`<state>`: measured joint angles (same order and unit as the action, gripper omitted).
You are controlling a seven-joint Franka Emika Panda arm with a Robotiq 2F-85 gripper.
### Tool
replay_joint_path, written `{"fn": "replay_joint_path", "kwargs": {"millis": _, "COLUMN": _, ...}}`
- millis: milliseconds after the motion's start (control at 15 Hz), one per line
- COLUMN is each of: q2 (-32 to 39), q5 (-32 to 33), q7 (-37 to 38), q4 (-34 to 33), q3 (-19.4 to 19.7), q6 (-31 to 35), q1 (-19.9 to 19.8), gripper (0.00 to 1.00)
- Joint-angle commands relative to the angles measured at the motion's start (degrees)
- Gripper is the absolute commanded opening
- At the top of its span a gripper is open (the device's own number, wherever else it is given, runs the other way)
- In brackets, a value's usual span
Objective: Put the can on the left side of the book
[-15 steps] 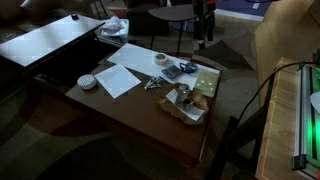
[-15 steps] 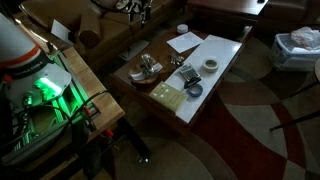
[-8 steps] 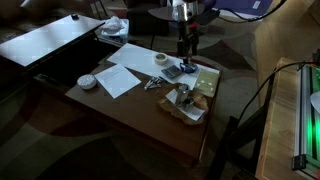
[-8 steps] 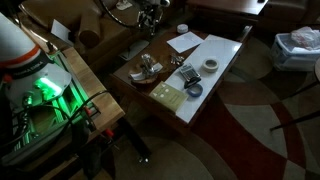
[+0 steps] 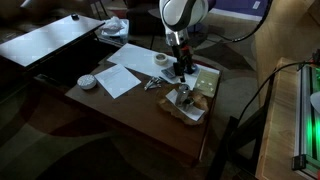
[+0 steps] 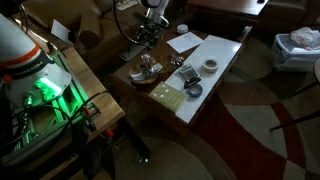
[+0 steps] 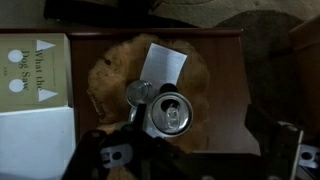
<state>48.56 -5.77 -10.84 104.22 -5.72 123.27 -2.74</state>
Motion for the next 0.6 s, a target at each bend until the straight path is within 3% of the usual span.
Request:
{"fn": "replay_joint_path", "kwargs": {"millis": 0, "q2": 1.34, "q5": -0.26, "q7": 1.84, "q4": -1.5, "q3": 0.75, "q6": 0.96, "q1": 0.62, "gripper": 1.0}}
{"fn": "replay_joint_path", "kwargs": {"millis": 533, "q2": 10.67, "q5": -0.36, "q7": 8.23, "q4": -10.89, "q3": 1.64, "q6": -2.83, "q1": 1.87, "gripper": 1.0}}
